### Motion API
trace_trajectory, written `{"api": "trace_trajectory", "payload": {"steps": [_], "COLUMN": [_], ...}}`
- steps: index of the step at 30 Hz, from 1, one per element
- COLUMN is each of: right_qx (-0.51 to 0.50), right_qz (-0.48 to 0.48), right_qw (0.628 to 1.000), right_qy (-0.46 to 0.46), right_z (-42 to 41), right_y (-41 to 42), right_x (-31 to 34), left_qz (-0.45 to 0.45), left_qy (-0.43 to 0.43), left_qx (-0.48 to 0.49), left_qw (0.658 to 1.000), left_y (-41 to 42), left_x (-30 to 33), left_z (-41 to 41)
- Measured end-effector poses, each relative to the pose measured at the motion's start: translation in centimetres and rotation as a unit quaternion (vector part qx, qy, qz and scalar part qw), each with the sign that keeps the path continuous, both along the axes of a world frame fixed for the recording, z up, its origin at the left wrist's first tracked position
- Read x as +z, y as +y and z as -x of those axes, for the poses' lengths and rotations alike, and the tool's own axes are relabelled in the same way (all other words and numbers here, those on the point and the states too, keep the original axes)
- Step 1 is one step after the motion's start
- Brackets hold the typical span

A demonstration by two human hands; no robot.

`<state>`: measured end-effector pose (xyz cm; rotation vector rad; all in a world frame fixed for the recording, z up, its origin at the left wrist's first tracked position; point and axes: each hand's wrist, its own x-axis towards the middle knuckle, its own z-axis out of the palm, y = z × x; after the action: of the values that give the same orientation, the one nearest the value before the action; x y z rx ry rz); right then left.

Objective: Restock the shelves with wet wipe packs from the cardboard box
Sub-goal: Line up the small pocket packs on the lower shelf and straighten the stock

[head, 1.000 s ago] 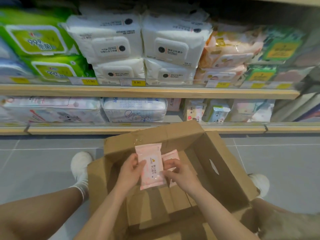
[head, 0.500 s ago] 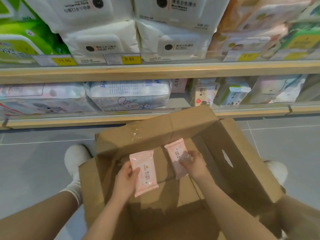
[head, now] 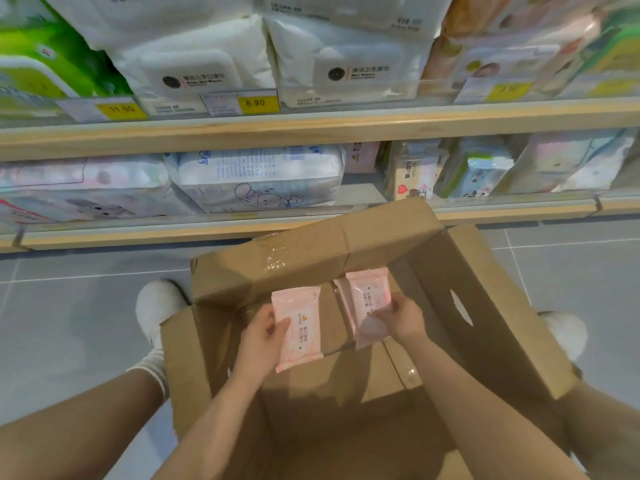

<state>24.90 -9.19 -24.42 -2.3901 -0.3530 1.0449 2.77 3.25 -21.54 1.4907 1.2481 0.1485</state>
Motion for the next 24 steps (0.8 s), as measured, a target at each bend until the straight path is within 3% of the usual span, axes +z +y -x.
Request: {"api": "trace_trajectory", "payload": {"steps": [7, 14, 20, 24], "right_qx": [0.065, 0.018, 0.027, 0.013], "right_qz": [-0.167, -0.276, -0.273, -0.231], "right_qw": [0.984, 0.955, 0.945, 0.954], "right_qy": [-0.027, -0.104, -0.179, -0.19], "right_z": [-3.4, -8.6, -10.9, -11.9], "right_y": [-2.3, 1.3, 8.1, 12.2], "right_x": [8.7, 15.1, 13.0, 9.3], "left_qz": [-0.134, -0.267, -0.232, -0.236], "left_qy": [-0.041, -0.031, 0.034, -0.016], "left_qx": [-0.064, -0.058, -0.053, -0.031], "left_qw": [0.988, 0.961, 0.971, 0.971], "left_y": [1.0, 4.7, 6.8, 6.6], "left_x": [4.1, 7.6, 5.1, 3.4], "left_z": [-2.7, -7.2, -8.5, -8.4]}}
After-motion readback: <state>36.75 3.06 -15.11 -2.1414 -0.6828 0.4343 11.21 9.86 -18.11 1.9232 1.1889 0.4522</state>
